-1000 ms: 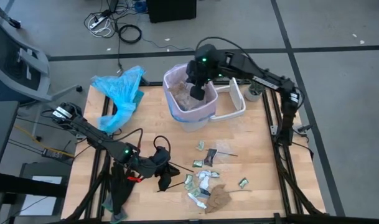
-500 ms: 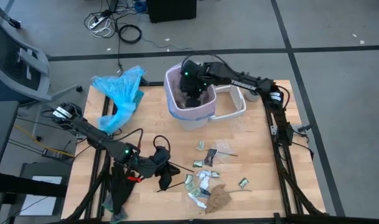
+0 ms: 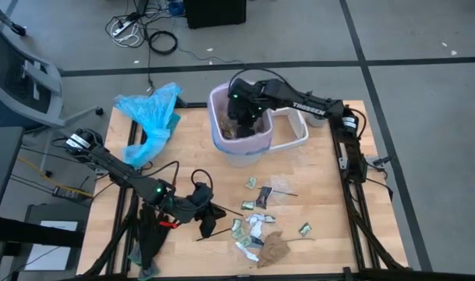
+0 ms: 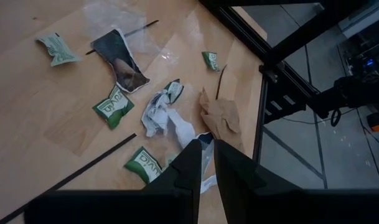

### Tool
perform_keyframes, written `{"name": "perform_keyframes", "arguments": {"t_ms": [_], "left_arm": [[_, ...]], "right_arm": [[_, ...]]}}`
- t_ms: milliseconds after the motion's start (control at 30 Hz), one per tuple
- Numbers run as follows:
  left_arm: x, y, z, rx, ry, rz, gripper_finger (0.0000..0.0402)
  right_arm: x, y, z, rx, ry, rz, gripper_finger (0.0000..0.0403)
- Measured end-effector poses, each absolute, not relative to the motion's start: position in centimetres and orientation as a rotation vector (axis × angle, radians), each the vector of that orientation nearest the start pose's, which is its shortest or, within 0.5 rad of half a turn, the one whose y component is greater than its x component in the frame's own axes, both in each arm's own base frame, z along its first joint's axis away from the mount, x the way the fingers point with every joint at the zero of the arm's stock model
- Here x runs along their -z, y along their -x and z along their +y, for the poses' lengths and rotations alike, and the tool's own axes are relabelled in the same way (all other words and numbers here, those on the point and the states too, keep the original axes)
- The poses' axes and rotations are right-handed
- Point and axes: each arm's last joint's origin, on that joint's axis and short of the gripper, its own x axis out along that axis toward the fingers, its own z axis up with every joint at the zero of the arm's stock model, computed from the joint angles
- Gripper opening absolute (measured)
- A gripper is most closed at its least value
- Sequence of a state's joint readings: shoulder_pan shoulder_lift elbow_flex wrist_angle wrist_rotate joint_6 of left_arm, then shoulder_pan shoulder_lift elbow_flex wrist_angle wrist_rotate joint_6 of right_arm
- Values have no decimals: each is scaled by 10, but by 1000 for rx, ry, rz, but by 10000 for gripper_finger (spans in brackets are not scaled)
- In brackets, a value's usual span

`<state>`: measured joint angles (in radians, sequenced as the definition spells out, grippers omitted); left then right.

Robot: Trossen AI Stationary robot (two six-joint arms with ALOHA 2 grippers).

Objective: Place trash/remove bag and relplace
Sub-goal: Put the clear cellophane into the trash bin, then put the bottom left black cable tie and middle left black cable tie into the trash bin

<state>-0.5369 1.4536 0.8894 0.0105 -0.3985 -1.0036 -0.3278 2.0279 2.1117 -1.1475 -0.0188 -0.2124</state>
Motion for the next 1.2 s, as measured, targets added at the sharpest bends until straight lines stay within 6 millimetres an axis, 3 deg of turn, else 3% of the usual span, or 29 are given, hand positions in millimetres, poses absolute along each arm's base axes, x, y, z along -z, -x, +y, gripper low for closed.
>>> {"name": "perform_keyframes", "arguments": {"t_ms": [300,533,767,967,1200], "left_arm": [[-236,-271,-148,-123,733,508,52],[-237,-271,-148,-119,738,500,52],[-238,-272,-149,-118,763,489,52],[-238,-272,-149,-116,771,483,52],[-239,-272,-149,-110,771,480,52]], "right_arm": [[-395,-362,-124,253,55,928,89],[-427,-336,-117,336,82,844,139],[-440,-317,-106,234,9,829,152],[-439,-310,-107,453,51,898,144],[-445,-285,-92,454,-49,973,143]]}}
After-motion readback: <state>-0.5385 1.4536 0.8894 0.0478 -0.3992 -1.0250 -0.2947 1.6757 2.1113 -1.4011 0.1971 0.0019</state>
